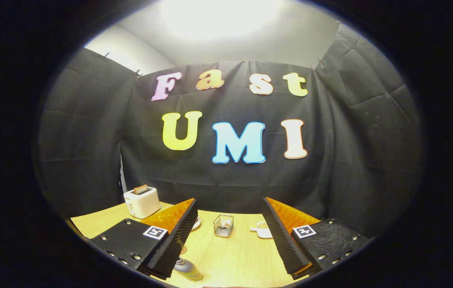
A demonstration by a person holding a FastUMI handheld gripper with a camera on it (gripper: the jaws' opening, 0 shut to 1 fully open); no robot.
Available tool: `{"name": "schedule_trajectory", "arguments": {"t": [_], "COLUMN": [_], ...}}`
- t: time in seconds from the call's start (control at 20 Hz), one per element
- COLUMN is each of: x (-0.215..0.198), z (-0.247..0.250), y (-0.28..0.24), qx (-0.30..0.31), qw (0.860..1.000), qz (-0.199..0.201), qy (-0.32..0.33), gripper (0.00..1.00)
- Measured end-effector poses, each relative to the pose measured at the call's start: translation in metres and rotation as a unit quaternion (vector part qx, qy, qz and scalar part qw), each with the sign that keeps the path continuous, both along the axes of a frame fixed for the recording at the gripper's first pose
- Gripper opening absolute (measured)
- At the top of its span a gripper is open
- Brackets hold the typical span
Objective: Take the bottle from table, then pour the juice into the cup, finally place the bottle on the coaster
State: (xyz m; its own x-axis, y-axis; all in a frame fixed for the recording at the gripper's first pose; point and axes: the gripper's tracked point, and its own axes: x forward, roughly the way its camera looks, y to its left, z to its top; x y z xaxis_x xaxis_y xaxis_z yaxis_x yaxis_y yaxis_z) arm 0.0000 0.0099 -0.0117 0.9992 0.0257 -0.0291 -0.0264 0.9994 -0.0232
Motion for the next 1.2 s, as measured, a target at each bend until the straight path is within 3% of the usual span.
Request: {"name": "schedule_trajectory", "arguments": {"t": [0.6, 1.2], "x": [-0.002, 0.016], "z": [-0.016, -0.116], "y": [0.020, 0.083], "qx": [0.028, 0.028], "qw": [0.999, 0.999], "qz": [0.011, 0.039], "qy": [-0.040, -0.009], "gripper": [0.99, 0.99]}}
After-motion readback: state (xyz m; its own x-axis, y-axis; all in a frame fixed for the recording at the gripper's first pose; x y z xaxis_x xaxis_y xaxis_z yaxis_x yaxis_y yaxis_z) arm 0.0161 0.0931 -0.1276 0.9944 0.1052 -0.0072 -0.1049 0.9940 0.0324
